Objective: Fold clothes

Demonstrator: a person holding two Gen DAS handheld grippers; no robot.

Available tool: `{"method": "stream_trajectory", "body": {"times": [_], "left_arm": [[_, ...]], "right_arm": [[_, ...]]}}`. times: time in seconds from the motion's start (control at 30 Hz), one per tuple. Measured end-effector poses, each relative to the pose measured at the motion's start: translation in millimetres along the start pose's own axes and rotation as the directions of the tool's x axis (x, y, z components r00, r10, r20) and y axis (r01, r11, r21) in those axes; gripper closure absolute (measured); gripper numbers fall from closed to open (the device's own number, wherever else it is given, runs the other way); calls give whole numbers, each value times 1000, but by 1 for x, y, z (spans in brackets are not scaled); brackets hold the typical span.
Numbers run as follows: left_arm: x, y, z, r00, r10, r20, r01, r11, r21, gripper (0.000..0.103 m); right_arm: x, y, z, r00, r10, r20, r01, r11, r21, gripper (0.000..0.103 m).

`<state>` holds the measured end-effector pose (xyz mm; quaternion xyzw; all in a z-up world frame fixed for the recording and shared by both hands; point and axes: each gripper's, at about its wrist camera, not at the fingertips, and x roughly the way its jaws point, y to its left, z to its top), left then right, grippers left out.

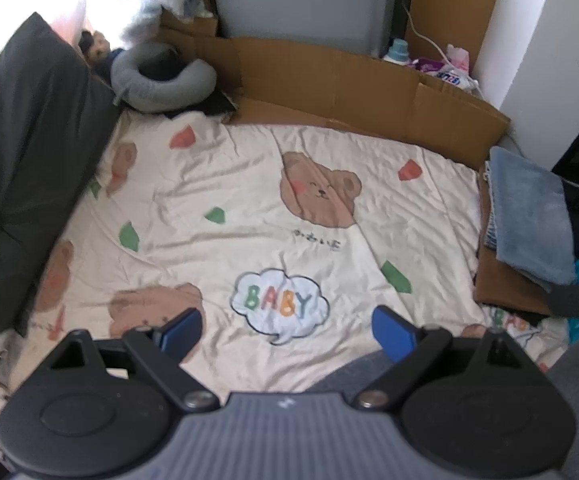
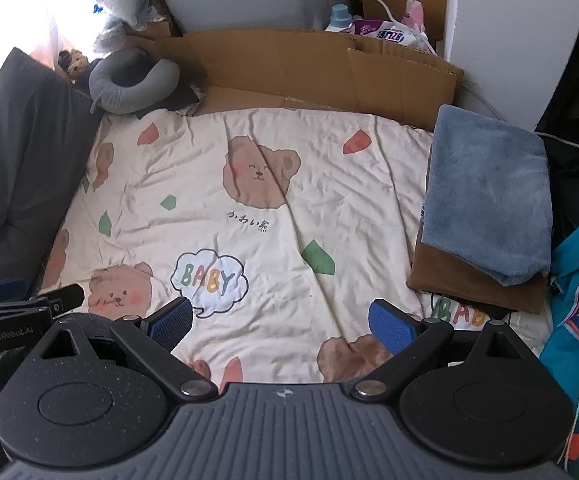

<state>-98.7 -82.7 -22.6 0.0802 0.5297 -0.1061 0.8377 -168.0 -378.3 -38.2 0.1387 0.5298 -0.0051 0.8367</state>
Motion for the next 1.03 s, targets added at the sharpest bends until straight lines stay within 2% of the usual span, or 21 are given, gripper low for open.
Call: {"method": "stream_trajectory", "body": {"times": [0.23, 0.5, 0.7, 1.03], "left_arm": [[-5, -4, -3, 999, 43, 29, -43, 999, 23, 9], [-4, 4, -1, 999, 36, 16, -37, 999, 3, 9], [-7, 1, -2, 997, 68, 37, -68, 997, 22, 9], [-11, -1, -4, 997, 70, 36, -70, 997, 6, 8]], "right_arm": [[-4, -2, -3, 1000, -1, 22, 1, 1000, 15, 6], [-8, -9, -4, 999, 26, 38, -28, 999, 43, 6], [-8, -9, -4, 998, 28, 47, -30, 999, 44, 5], [-10, -12, -6, 998, 37, 60, -41, 998, 57, 5]]}}
